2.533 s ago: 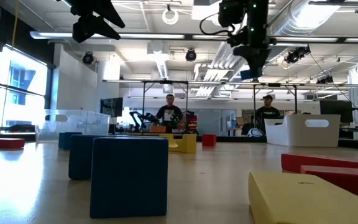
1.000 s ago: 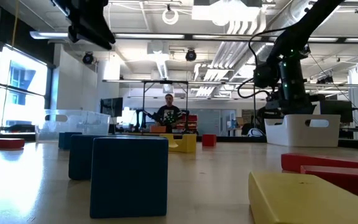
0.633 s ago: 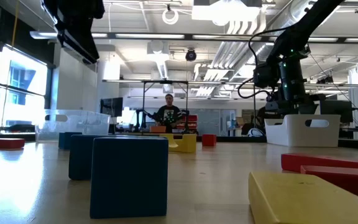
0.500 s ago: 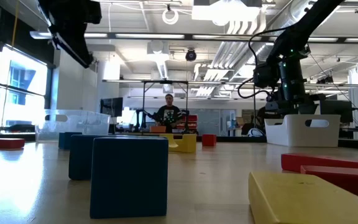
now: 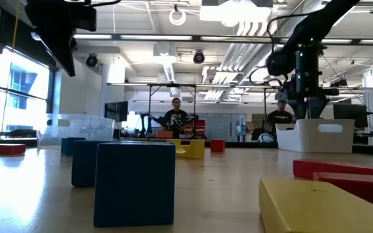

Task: Sort & place blocks by color
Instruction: Put the red block into the bottom white bin

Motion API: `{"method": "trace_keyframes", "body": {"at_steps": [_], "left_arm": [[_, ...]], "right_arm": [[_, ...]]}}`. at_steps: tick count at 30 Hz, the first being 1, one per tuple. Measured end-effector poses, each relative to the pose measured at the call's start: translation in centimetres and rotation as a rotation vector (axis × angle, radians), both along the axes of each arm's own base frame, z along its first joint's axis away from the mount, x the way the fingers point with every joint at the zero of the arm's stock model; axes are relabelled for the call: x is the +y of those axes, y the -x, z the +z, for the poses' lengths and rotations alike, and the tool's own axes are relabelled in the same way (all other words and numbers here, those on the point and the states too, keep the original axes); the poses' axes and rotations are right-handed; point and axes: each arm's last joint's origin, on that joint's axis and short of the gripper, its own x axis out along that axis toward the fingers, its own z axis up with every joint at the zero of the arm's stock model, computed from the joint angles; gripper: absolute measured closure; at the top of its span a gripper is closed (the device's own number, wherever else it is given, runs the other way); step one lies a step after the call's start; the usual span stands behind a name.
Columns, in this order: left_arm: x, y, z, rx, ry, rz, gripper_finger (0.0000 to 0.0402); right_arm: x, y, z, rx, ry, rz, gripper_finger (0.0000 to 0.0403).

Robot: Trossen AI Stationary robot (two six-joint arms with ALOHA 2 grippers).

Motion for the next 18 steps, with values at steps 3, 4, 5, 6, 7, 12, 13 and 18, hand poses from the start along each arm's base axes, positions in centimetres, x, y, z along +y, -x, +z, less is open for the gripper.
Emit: {"method": "trace_keyframes", "body": {"at_steps": [3, 4, 5, 6, 7, 12, 13, 18], "left_arm": [[-0.1, 0.3, -0.1, 0.047, 0.007, -0.05, 0.021], [-0.1, 0.4, -0.2, 0.062, 0.005, -0.067, 0.0203], [-0.2, 0.5, -0.2, 0.075, 0.004, -0.081, 0.0196], [-0.2, 0.6, -0.2, 0.084, 0.006, -0.094, 0.0189], [-0.2, 0.6, -0.3, 0.09, 0.011, -0.108, 0.0184], [-0.5, 0.9, -1.6, 0.133, 0.067, -0.178, 0.0175], [-0.6, 1.0, -2.1, 0.144, 0.084, -0.191, 0.0175], [-0.8, 1.5, -3.9, 0.211, 0.115, -0.24, 0.0174]], "right_arm": [[0.4, 0.2, 1.4, -0.08, 0.053, 0.006, 0.0199], [0.5, 0.2, 1.9, -0.112, 0.077, 0.003, 0.0199], [0.6, 0.3, 2.4, -0.146, 0.101, -0.005, 0.0199], [0.7, 0.3, 2.9, -0.182, 0.124, -0.003, 0.0199], [0.8, 0.3, 3.4, -0.218, 0.147, 0.003, 0.0199], [1.3, 0.4, 5.8, -0.381, 0.261, 0.036, 0.0199], [1.4, 0.4, 6.2, -0.407, 0.284, 0.043, 0.0199], [1.9, 0.3, 7.8, -0.491, 0.383, 0.074, 0.0199]]}}
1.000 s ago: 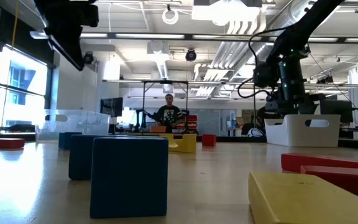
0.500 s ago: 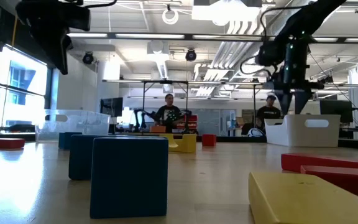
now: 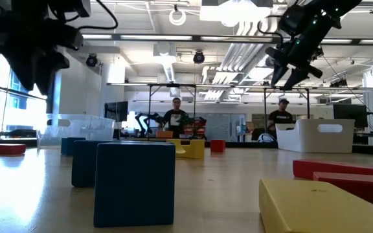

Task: Sort & place blocks by color
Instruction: Put the red block into the bottom white bin

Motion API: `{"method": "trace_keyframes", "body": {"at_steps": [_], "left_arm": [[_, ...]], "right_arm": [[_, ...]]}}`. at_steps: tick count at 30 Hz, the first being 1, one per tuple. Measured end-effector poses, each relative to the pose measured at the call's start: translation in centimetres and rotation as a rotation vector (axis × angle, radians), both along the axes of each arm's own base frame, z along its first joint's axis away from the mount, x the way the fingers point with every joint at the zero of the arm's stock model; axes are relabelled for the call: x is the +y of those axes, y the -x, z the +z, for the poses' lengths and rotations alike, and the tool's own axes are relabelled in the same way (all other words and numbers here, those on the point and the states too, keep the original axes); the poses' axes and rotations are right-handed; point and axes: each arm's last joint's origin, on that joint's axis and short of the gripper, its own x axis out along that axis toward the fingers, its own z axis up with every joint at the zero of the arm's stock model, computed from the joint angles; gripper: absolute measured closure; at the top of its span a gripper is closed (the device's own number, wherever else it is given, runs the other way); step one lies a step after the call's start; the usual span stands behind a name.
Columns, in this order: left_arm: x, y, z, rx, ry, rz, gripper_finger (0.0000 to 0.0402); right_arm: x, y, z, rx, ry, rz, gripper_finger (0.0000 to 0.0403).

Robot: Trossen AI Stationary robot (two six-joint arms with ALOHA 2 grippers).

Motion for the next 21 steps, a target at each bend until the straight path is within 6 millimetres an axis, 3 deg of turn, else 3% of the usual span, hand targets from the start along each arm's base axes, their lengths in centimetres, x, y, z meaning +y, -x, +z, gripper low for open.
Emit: {"method": "trace_keyframes", "body": {"at_steps": [9, 21], "left_arm": [[0.2, -0.9, -1.3, 0.064, 0.014, -0.032, 0.0174], [0.2, -3.6, -5.2, 0.312, 0.12, -0.101, 0.0174]], "right_arm": [[0.1, -0.6, 0.6, -0.048, 0.054, 0.028, 0.0199], [0.1, -0.6, 0.6, -0.047, 0.056, 0.033, 0.0199]]}}
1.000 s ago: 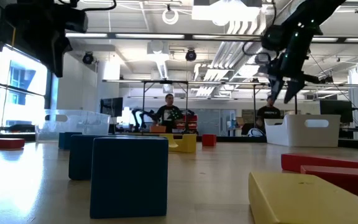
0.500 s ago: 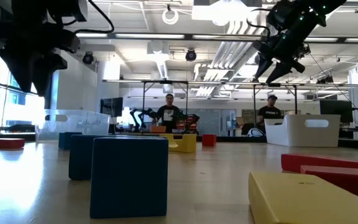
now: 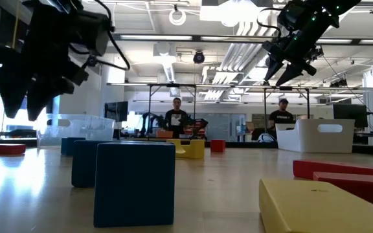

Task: Sort & place blocks by color
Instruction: Put the red block into the bottom white bin

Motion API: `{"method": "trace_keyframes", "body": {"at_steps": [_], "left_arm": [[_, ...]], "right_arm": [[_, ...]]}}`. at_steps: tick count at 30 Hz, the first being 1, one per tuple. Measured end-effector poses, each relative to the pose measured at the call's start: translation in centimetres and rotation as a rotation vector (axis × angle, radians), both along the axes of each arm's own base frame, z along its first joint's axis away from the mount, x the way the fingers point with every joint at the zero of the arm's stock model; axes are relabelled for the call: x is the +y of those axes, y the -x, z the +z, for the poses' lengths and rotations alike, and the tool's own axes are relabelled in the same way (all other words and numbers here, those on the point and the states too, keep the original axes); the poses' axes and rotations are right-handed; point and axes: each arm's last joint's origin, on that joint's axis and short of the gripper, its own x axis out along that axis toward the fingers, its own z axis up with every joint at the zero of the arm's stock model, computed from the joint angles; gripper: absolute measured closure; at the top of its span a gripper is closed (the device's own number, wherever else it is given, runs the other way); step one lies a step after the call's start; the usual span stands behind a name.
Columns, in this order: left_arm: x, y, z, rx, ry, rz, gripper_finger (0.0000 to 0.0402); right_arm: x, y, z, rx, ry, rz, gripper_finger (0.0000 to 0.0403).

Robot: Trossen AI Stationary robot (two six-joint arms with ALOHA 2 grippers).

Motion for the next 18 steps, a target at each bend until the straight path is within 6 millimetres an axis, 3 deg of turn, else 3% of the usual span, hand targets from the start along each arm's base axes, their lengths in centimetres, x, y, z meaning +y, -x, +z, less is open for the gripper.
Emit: {"method": "trace_keyframes", "body": {"at_steps": [18], "left_arm": [[-0.2, -2.0, -4.5, 0.211, 0.031, -0.035, 0.0174]], "right_arm": [[0.0, 0.0, 0.0, 0.003, 0.002, 0.002, 0.0199]]}}
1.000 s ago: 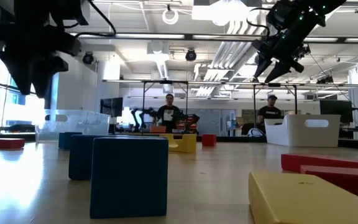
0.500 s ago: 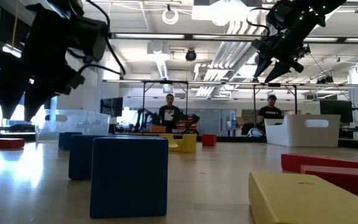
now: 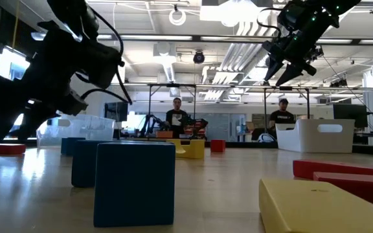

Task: Sort & place blocks by color
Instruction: Put the red block into the bottom white bin

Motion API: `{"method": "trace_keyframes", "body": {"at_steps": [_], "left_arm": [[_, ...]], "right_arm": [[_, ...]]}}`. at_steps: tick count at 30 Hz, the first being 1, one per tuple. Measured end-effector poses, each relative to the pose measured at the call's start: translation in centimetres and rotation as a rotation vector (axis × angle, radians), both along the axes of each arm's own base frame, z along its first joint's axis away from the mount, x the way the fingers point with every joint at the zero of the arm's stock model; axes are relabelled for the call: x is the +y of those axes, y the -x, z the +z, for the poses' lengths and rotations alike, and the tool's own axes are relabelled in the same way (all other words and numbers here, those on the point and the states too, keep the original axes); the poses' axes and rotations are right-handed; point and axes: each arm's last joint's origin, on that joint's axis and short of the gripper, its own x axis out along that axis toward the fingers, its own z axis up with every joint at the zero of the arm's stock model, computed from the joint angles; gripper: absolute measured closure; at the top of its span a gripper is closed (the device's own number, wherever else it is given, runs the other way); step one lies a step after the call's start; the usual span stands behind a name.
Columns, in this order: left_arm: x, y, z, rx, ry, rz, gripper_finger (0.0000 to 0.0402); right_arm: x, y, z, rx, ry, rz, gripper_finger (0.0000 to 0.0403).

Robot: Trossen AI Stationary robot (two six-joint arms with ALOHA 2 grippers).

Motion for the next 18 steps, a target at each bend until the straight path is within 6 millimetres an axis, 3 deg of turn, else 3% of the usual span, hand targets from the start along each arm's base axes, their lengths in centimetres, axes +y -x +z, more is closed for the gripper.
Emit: {"method": "trace_keyframes", "body": {"at_steps": [10, 18], "left_arm": [[0.2, -0.7, -2.0, 0.049, -0.011, -0.008, 0.0174], [0.2, -0.9, -2.5, 0.06, -0.013, -0.008, 0.0181]], "right_arm": [[0.0, 0.0, 0.0, 0.0, 0.0, 0.0, 0.0199], [0.0, 0.0, 0.0, 0.0, 0.0, 0.0, 0.0199]]}}
